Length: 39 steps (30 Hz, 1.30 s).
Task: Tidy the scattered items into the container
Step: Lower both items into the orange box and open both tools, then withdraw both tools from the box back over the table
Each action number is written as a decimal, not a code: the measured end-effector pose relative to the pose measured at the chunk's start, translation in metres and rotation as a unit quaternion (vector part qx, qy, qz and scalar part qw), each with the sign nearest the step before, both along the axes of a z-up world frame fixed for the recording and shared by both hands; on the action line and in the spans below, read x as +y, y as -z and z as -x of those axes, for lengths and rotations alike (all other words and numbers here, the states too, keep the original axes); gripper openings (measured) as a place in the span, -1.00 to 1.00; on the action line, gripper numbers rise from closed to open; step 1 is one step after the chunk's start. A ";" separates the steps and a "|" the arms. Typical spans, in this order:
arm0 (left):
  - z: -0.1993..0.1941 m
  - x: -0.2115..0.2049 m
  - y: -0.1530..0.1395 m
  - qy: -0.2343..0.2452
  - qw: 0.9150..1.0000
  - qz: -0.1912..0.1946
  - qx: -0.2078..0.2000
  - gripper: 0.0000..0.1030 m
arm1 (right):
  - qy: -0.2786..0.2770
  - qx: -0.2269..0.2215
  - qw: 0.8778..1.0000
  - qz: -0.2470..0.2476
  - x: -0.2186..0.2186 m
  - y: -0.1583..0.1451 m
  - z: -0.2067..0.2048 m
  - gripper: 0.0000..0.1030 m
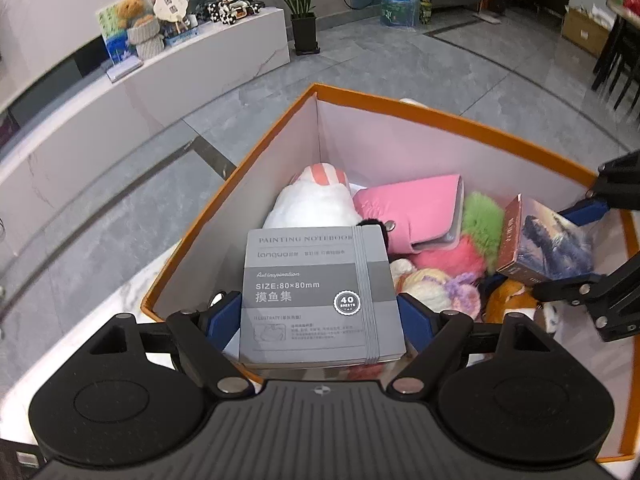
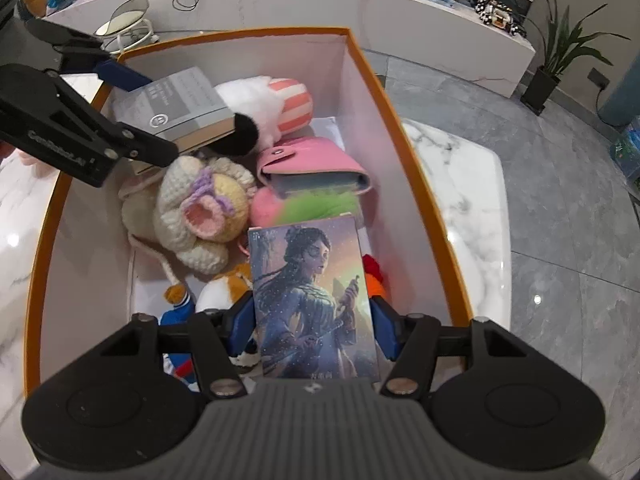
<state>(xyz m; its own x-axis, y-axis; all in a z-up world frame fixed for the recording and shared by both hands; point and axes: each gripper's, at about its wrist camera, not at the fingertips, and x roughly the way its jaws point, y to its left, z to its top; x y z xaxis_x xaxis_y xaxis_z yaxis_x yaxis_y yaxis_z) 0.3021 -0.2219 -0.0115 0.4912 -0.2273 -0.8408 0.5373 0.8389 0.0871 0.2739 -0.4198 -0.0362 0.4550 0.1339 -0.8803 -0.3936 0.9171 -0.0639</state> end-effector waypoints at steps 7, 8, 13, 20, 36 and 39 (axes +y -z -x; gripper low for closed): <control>0.003 -0.007 0.005 0.024 0.999 -0.037 0.000 0.88 | 0.007 0.008 1.000 -0.005 0.004 0.001 -0.002 0.32; 0.003 -0.007 0.005 0.024 0.999 -0.036 0.001 0.88 | 0.006 0.008 1.000 -0.004 0.005 0.000 -0.002 0.34; 0.004 -0.008 0.002 0.021 0.999 -0.035 0.000 0.92 | 0.003 0.004 1.000 0.005 0.010 -0.001 0.001 0.63; 0.005 -0.012 -0.004 0.023 0.999 -0.027 -0.002 0.92 | 0.011 0.001 1.000 0.005 0.003 -0.005 0.000 0.63; 0.019 -0.019 -0.022 0.030 0.999 -0.026 -0.012 0.92 | 0.009 -0.010 1.000 0.006 0.007 -0.021 0.010 0.63; 0.024 -0.018 -0.030 0.030 0.999 -0.024 -0.018 0.92 | 0.009 -0.016 1.000 0.007 0.009 -0.029 0.014 0.63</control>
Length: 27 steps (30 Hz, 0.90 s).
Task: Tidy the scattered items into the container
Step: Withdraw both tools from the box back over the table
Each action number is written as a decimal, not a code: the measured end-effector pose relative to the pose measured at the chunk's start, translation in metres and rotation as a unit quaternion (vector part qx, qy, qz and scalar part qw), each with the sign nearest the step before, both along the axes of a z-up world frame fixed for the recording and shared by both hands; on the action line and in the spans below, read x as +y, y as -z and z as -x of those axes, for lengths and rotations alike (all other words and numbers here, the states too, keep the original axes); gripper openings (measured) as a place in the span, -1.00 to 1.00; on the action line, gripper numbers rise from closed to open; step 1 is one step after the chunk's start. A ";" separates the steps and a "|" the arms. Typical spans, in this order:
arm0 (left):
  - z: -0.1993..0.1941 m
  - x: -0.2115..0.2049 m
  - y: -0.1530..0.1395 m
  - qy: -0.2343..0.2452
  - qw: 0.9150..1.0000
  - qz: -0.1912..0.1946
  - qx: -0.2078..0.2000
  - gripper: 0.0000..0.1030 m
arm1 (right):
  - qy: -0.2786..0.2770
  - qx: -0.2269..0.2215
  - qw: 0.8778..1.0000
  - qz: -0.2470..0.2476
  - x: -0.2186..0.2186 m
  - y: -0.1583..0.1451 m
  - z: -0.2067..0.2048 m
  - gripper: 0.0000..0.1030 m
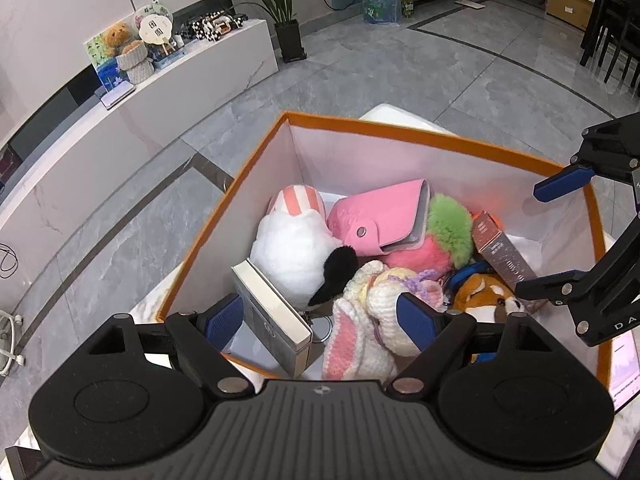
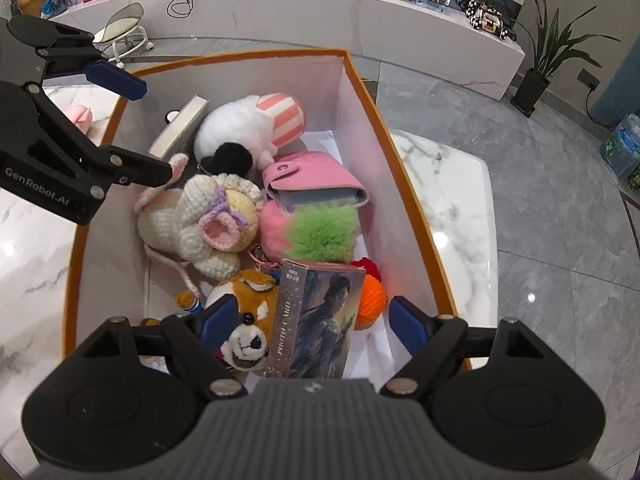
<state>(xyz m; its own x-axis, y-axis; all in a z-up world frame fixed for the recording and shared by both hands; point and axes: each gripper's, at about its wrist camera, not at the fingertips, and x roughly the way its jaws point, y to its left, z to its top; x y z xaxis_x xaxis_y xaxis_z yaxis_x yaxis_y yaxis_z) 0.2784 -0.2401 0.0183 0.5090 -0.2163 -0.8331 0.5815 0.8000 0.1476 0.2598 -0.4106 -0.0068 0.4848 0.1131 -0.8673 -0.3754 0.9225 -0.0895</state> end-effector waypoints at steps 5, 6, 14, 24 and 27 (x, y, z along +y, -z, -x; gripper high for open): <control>0.009 0.002 -0.014 -0.001 1.000 0.007 -0.010 0.92 | -0.003 -0.008 1.000 0.004 0.004 -0.014 0.009 0.63; 0.011 0.002 -0.017 0.000 1.000 0.007 -0.012 0.92 | -0.004 -0.010 1.000 0.005 0.005 -0.017 0.011 0.63; 0.031 0.008 -0.043 0.002 0.999 0.012 -0.032 0.92 | -0.008 -0.030 0.999 0.008 0.012 -0.044 0.028 0.63; 0.062 0.024 -0.076 -0.006 0.998 0.018 -0.057 0.92 | -0.025 -0.056 0.998 0.012 0.029 -0.080 0.056 0.63; 0.072 0.027 -0.087 -0.005 0.998 0.020 -0.066 0.92 | -0.031 -0.066 0.997 0.013 0.035 -0.093 0.067 0.64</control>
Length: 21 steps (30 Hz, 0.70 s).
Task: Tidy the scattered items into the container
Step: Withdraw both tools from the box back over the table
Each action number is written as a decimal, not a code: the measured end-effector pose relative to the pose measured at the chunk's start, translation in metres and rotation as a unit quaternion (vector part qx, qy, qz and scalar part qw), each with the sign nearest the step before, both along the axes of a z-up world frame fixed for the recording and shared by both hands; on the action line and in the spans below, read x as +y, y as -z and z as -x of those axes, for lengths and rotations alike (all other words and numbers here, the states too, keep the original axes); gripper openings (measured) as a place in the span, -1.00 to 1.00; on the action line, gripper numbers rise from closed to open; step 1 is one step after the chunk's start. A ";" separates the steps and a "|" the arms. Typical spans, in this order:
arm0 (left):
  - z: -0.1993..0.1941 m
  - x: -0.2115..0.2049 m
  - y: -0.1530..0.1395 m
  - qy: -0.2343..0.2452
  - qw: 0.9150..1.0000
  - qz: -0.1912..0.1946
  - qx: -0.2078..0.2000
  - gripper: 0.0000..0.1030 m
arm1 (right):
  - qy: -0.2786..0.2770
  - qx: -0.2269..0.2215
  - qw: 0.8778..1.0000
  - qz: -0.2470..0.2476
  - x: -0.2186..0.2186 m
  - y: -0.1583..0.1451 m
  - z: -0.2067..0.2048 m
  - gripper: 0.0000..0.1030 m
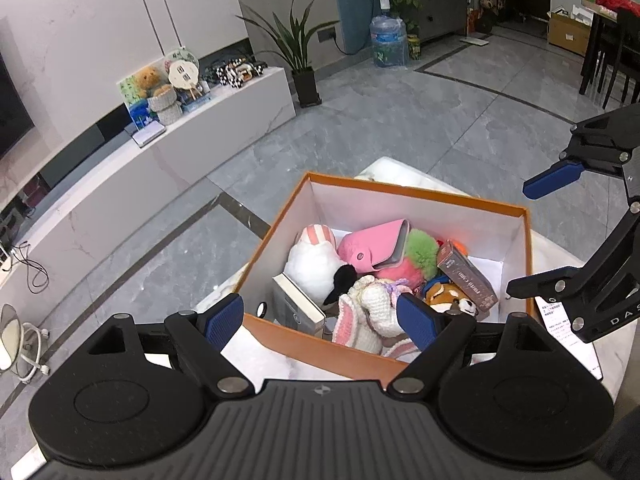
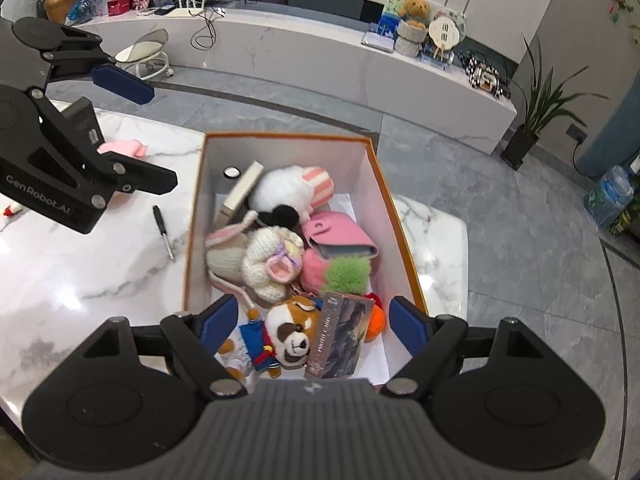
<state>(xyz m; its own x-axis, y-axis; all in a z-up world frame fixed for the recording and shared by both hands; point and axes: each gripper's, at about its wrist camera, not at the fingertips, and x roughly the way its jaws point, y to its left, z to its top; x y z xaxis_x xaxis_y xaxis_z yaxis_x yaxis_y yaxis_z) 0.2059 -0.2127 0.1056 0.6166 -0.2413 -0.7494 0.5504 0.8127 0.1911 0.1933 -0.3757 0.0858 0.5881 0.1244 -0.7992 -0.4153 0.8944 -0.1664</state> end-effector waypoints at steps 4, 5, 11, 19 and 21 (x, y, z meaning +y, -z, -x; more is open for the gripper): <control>0.016 0.005 -0.015 0.001 1.000 0.005 -0.014 0.92 | -0.008 -0.012 1.000 0.001 0.007 -0.015 0.015 0.65; 0.021 0.007 -0.019 0.002 1.000 0.007 -0.017 0.92 | -0.009 -0.015 1.000 0.001 0.008 -0.018 0.018 0.65; 0.051 0.019 -0.039 0.008 0.999 0.009 -0.038 0.92 | -0.018 -0.029 0.999 -0.004 0.017 -0.033 0.044 0.66; 0.093 0.048 -0.062 0.009 0.998 0.009 -0.067 0.92 | -0.036 -0.053 0.998 -0.013 0.029 -0.056 0.084 0.66; 0.105 0.058 -0.069 0.009 0.997 0.012 -0.076 0.92 | -0.042 -0.062 0.997 -0.015 0.033 -0.064 0.095 0.66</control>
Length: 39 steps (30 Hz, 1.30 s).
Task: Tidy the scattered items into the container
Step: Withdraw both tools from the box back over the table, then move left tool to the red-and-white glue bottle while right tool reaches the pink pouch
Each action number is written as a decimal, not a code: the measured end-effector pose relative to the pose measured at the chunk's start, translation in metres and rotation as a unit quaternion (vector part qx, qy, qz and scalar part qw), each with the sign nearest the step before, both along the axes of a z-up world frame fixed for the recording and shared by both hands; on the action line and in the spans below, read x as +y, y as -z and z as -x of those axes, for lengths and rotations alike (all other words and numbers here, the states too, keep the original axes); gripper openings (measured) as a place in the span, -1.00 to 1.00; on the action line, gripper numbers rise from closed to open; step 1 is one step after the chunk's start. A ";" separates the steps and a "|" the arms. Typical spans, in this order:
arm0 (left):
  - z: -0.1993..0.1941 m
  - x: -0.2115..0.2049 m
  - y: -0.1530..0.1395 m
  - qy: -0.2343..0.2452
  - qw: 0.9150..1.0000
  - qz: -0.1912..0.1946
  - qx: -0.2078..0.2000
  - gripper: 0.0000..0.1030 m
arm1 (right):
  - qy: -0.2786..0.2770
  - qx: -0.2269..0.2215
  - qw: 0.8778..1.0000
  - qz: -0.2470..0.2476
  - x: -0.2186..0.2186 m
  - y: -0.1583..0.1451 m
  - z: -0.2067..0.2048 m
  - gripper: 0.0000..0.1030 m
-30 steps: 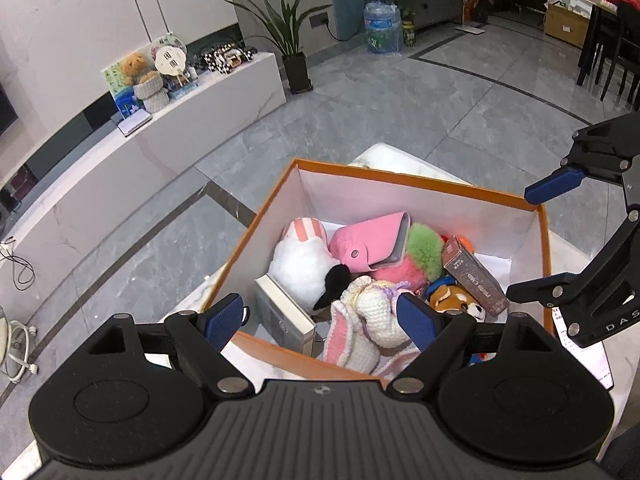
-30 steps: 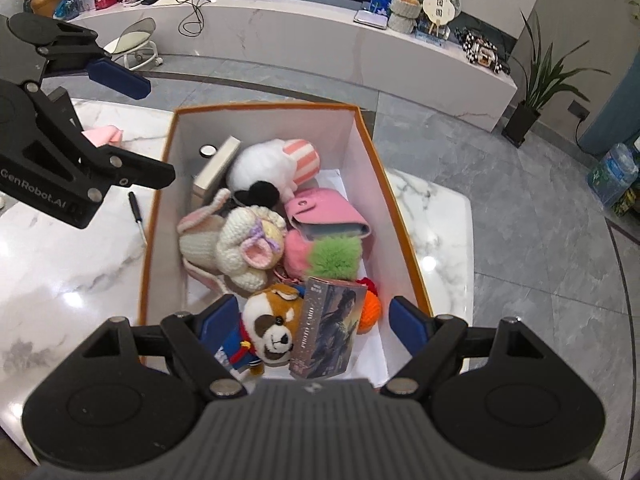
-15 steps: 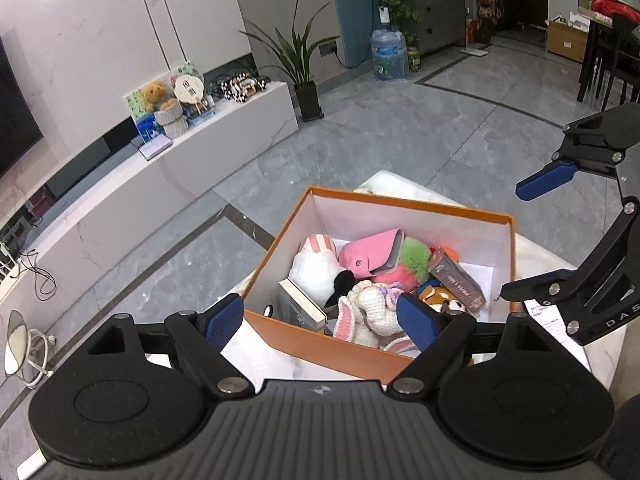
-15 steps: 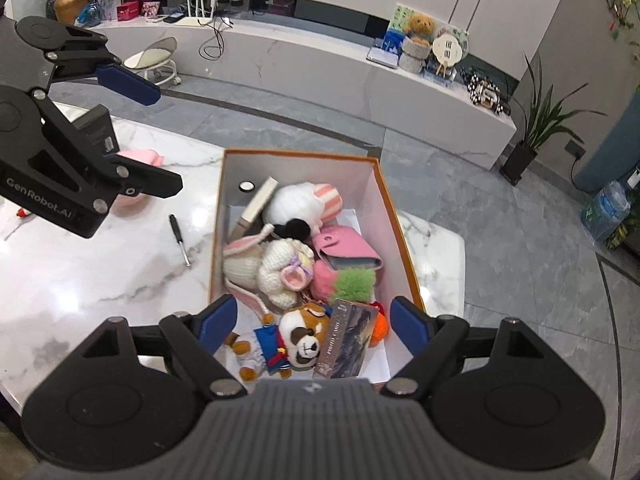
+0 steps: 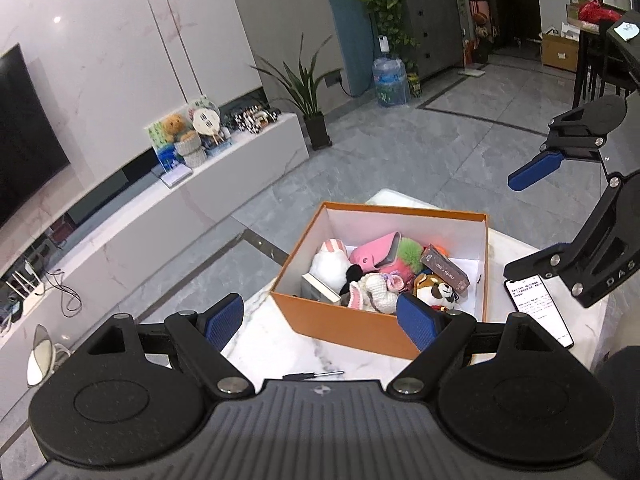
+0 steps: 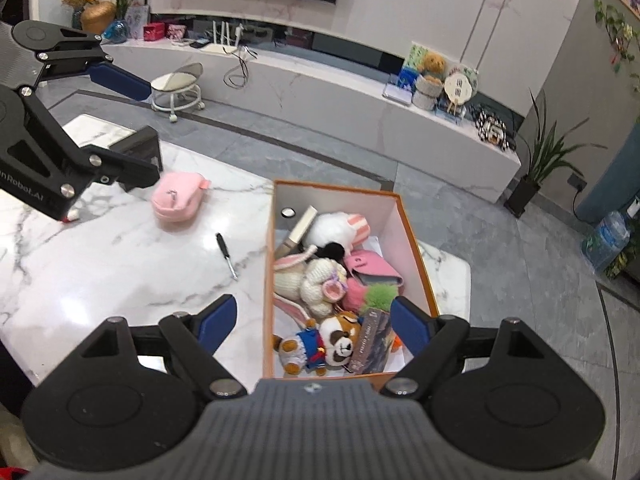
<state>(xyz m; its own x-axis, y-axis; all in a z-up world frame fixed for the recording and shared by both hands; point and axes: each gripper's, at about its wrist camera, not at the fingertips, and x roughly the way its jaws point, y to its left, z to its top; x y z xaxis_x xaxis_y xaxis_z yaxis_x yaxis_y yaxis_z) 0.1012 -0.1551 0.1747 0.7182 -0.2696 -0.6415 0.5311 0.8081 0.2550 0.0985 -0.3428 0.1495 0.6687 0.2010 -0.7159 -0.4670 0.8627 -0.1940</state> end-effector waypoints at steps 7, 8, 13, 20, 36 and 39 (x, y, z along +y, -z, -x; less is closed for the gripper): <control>0.035 0.040 -0.017 -0.012 1.000 0.000 -0.026 0.93 | -0.027 -0.023 0.999 -0.007 0.015 -0.025 0.034 0.67; 0.039 0.046 -0.019 -0.016 0.999 -0.001 -0.028 0.93 | -0.031 -0.026 0.999 -0.008 0.017 -0.029 0.038 0.67; 0.061 0.085 -0.025 -0.040 0.998 -0.002 -0.039 0.93 | -0.050 -0.048 0.998 -0.007 0.030 -0.045 0.060 0.67; 0.094 0.142 -0.033 -0.089 0.995 0.011 -0.052 0.93 | -0.075 -0.063 0.995 -0.023 0.047 -0.057 0.087 0.70; 0.110 0.221 0.032 -0.163 0.985 0.045 0.017 1.00 | -0.101 -0.039 0.993 -0.044 0.094 -0.039 0.086 0.78; 0.098 0.235 0.057 -0.179 0.982 0.050 0.038 1.00 | -0.107 -0.032 0.993 -0.050 0.109 -0.033 0.073 0.79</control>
<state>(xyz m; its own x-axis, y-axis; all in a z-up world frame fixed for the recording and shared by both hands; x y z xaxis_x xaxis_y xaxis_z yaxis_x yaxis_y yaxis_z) 0.0035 0.0794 0.1174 0.7299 -0.0726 -0.6797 0.2224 0.9655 0.1357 0.0259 -0.2337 0.1830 0.6468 0.4112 -0.6423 -0.6305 0.7621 -0.1470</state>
